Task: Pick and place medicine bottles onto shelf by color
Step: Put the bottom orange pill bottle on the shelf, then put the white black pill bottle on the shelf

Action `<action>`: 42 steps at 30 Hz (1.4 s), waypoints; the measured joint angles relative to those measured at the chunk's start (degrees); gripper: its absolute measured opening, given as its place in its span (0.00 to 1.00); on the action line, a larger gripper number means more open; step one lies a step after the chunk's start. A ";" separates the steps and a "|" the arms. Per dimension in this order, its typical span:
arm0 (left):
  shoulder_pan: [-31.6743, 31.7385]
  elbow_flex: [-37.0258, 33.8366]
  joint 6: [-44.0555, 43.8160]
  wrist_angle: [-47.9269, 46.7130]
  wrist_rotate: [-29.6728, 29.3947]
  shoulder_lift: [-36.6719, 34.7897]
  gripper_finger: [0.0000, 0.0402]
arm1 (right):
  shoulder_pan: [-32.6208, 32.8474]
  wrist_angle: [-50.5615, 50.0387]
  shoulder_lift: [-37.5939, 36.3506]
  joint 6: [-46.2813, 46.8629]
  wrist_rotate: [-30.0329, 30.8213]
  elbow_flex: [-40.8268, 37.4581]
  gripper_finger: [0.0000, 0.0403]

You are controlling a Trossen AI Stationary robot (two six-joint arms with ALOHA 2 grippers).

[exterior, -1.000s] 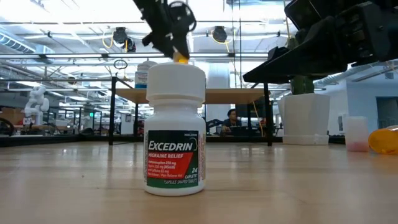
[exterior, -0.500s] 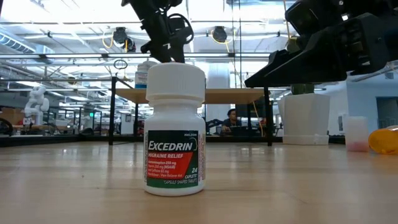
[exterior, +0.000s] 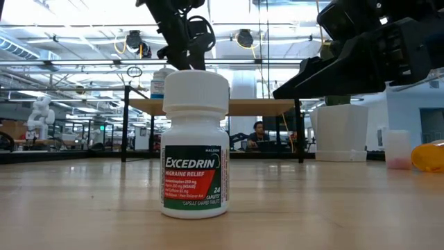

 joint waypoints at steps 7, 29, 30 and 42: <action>-0.36 0.00 -0.95 -0.66 -0.04 -0.25 0.69 | 0.00 -0.04 0.00 0.00 -0.02 0.00 0.81; -17.97 -0.16 -7.32 -3.19 1.49 -3.31 0.57 | -0.07 -0.85 0.00 0.55 -0.34 -0.02 0.81; -20.55 -0.59 -7.69 -1.68 1.47 -2.51 0.56 | -0.06 -0.90 0.01 0.56 -0.68 -0.04 0.81; -43.10 -18.12 -30.52 12.81 -22.40 -0.42 0.48 | 1.62 2.62 3.31 7.00 -8.85 5.51 0.81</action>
